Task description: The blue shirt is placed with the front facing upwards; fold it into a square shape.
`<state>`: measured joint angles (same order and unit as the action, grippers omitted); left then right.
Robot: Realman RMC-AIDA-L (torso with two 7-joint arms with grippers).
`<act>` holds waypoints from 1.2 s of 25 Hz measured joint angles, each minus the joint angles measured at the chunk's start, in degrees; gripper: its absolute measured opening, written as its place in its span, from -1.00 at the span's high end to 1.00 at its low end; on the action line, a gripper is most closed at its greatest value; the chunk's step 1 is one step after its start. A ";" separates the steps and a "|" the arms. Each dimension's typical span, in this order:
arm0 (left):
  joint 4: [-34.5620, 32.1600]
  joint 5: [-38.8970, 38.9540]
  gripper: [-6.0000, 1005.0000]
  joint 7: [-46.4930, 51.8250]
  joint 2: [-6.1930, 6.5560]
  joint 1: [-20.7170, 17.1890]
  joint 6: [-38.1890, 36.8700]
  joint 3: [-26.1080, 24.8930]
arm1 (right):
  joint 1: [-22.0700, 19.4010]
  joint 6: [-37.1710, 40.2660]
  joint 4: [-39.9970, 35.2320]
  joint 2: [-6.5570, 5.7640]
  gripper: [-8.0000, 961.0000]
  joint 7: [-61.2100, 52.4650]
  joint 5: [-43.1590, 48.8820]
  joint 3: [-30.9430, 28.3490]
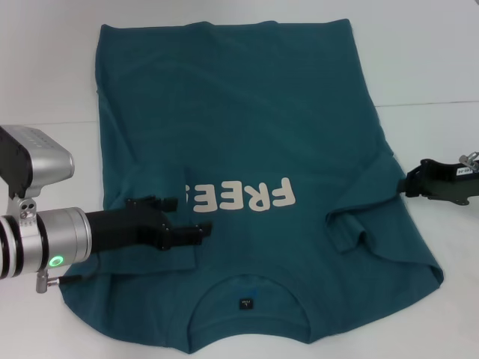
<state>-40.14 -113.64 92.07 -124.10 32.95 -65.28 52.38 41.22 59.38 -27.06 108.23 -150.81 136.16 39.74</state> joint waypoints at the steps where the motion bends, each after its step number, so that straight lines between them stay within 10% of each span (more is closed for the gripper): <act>1: 0.02 0.00 -0.83 0.00 0.00 0.00 0.01 0.00 | -0.10 0.01 -0.06 -0.09 0.81 -0.11 -0.10 -0.23; 16: -0.81 0.00 -0.83 0.02 0.04 0.07 -0.65 -0.03 | -0.35 2.16 -0.60 -2.02 0.21 -0.52 -0.33 -0.89; 30: -0.66 0.09 -0.83 -0.58 -0.30 0.91 -1.30 0.09 | -2.93 3.74 -3.04 -1.69 0.07 0.73 -0.05 -0.54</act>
<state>-40.80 -113.55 91.49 -124.40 33.86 -66.58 52.47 38.29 63.12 -30.10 106.54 -150.07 136.11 39.20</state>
